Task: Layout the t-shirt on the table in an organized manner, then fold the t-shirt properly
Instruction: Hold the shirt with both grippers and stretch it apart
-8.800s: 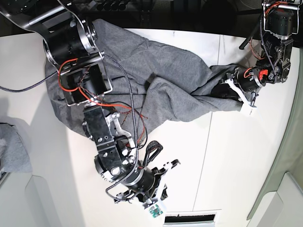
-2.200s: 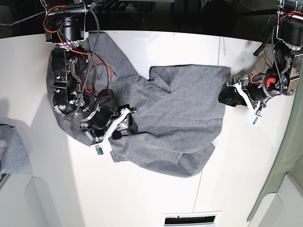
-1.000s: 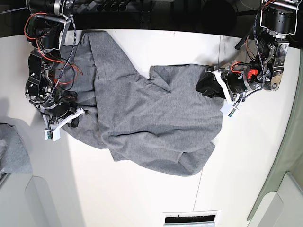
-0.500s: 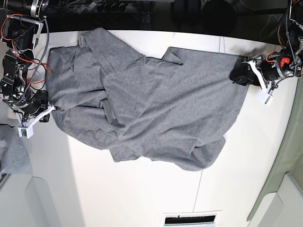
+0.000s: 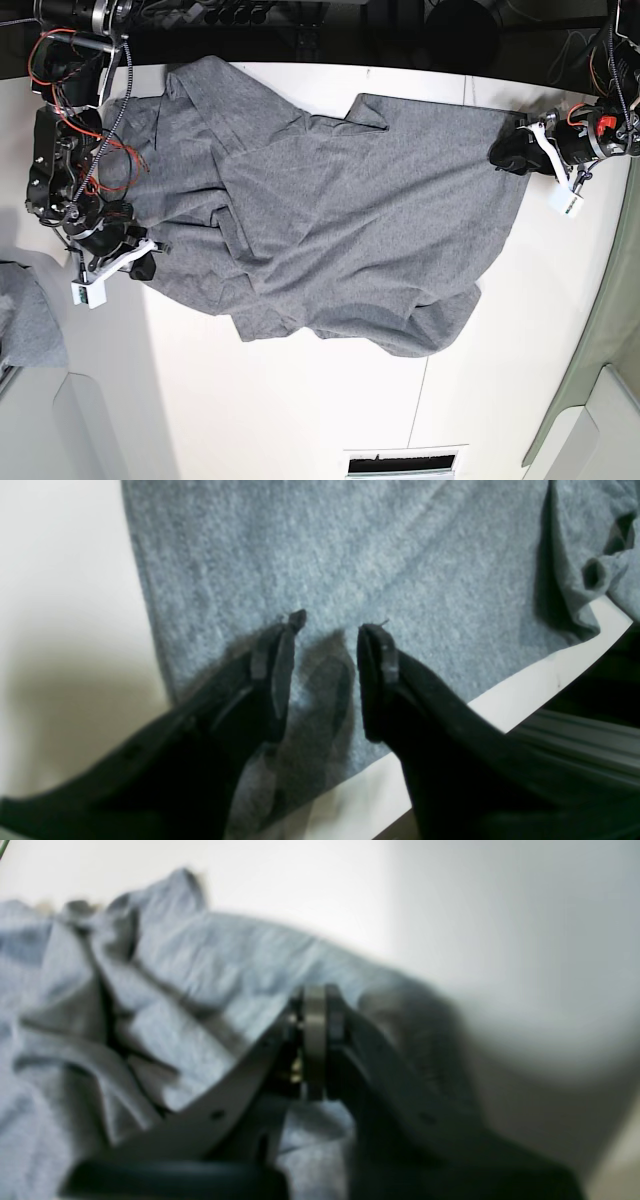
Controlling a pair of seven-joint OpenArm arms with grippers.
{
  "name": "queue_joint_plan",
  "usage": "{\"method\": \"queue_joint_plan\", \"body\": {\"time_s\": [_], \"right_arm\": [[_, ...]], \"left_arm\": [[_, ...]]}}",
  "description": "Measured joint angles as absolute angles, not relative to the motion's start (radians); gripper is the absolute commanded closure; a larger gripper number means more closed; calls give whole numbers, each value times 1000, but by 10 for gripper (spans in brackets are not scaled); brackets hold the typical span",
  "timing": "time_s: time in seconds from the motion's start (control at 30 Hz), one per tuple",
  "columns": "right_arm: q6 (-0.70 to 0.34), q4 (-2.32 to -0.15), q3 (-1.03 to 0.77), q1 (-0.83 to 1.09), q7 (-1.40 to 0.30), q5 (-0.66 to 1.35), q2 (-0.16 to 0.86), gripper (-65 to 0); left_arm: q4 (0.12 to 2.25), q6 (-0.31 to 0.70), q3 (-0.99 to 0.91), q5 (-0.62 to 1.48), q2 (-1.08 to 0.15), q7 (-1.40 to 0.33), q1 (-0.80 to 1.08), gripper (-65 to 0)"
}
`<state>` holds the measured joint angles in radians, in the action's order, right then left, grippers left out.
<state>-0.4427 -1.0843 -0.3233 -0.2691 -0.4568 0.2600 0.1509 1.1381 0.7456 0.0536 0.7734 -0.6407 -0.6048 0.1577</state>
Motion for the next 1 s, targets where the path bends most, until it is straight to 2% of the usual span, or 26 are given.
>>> {"method": "queue_joint_plan", "body": {"time_s": [0.1, 0.2, 0.6, 0.9, 1.0], "right_arm": [[-443, -1019, -295, -269, -397, 163, 138, 0], [-449, -950, -242, -272, -322, 126, 177, 0], [-434, -902, -192, -274, -335, 190, 364, 0], [-432, -904, -296, -271, -416, 264, 361, 0], [-426, -926, -341, -263, -443, 311, 363, 0]], "left_arm": [[1138, 746, 54, 773, -640, -604, 157, -240], [1139, 746, 54, 757, -640, -613, 154, -240], [1140, 757, 53, 765, -699, -612, 202, -240], [1140, 757, 53, 780, -707, -628, 205, -240], [1142, 748, 56, 843, -730, -678, 211, -240]]}}
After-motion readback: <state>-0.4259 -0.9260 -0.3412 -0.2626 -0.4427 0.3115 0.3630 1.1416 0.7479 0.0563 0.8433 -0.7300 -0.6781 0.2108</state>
